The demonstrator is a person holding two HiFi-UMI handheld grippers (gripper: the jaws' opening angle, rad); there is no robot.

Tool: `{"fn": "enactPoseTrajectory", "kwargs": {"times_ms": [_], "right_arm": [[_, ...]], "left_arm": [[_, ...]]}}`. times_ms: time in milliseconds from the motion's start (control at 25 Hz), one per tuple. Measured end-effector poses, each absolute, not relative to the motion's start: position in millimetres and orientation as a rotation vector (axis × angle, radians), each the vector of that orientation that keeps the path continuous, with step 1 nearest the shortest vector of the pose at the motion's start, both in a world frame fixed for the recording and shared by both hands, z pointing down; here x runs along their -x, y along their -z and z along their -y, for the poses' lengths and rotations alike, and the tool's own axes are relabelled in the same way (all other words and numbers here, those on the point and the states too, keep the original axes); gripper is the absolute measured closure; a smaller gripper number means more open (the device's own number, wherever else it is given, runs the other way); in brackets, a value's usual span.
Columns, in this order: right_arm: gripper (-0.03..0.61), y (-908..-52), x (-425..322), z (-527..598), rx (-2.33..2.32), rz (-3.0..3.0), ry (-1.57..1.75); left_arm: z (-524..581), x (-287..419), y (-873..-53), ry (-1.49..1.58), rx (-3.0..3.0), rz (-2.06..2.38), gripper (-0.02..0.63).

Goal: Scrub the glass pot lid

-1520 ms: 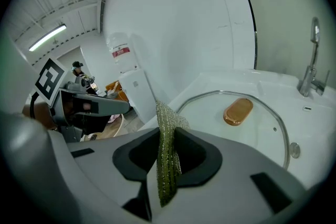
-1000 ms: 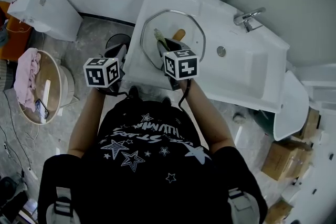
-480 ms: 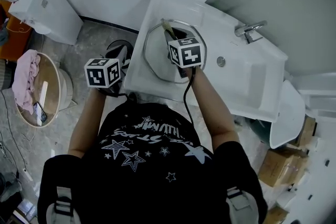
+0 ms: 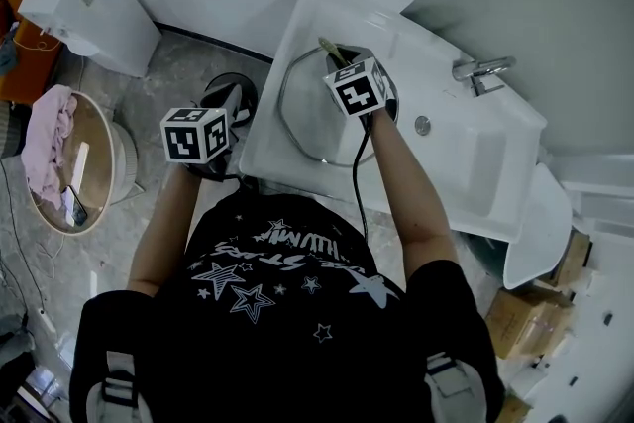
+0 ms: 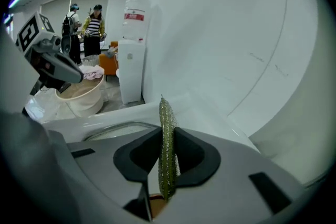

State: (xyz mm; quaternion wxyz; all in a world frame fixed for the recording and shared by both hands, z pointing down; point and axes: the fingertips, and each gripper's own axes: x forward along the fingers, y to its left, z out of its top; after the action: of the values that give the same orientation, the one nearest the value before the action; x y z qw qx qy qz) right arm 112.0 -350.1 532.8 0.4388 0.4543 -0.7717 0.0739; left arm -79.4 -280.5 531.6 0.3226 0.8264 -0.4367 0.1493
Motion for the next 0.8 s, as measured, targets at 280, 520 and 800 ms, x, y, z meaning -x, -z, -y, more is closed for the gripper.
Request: {"fn": "enactPoseTrajectory", "kwargs": {"times_ms": [280,520,800], "right_arm": [[0.509,-553.7,-105.3,343.5,-1.045,1.885,-0.175],[0.508,-558.8,-93.3,329.0,-0.960,1.916,-0.176],[0.508,-559.1,-75.9,308.7,-0.857,1.969,-0.148]], "left_arm": [[284.1,80.0,-534.6,-0.405,-2.169,1.138,0.604],[281.7,78.6,-537.0,-0.416,-2.170,1.125,0.604],[276.6,74.1,-535.6,-0.409,-2.168,1.128,0.603]]}}
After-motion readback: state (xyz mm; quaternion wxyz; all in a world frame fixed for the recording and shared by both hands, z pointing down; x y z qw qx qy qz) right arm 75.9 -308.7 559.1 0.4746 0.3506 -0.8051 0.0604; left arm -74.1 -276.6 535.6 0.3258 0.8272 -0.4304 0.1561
